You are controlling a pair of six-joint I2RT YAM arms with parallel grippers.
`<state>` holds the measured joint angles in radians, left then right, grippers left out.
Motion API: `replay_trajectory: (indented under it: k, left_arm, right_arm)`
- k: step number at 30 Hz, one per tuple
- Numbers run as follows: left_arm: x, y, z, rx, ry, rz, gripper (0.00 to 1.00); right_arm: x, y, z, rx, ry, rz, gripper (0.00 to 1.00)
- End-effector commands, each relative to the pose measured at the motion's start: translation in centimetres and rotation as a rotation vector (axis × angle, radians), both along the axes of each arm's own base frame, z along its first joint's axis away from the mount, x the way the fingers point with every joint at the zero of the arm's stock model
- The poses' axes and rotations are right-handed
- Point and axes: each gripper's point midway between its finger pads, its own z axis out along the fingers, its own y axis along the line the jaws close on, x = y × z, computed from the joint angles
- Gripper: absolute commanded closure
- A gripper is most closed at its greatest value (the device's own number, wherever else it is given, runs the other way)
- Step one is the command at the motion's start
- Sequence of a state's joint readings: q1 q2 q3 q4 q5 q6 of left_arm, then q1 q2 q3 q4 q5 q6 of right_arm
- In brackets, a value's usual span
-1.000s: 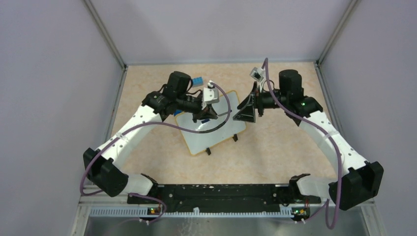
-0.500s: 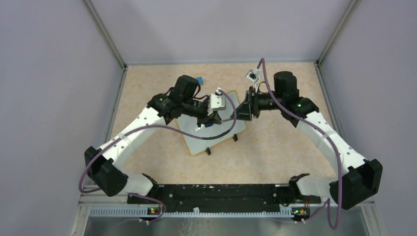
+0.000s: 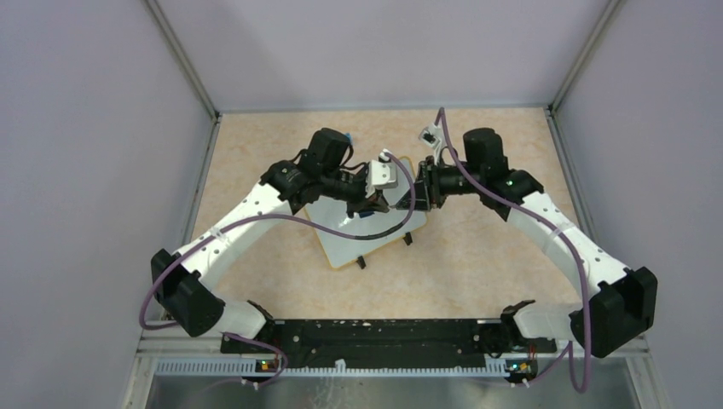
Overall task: Write a sentence on the whiteboard
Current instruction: Open the whiteboard marker at the center of the board.
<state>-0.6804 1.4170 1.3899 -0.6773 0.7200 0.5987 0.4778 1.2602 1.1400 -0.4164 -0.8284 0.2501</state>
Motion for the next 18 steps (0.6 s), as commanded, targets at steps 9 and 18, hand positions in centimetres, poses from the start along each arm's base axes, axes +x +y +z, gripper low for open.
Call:
replay_trajectory:
  k: [9,18]
  left_arm:
    - [0.2,-0.8,1.4,-0.029,-0.024,-0.011,0.88]
    - [0.1,2.8,0.2,0.014,-0.019,0.082,0.36]
  right_arm:
    - [0.5,0.1,0.7,-0.015,-0.055,-0.006,1.00]
    - [-0.1,-1.3,2.9,0.093,-0.049,0.006,1.00]
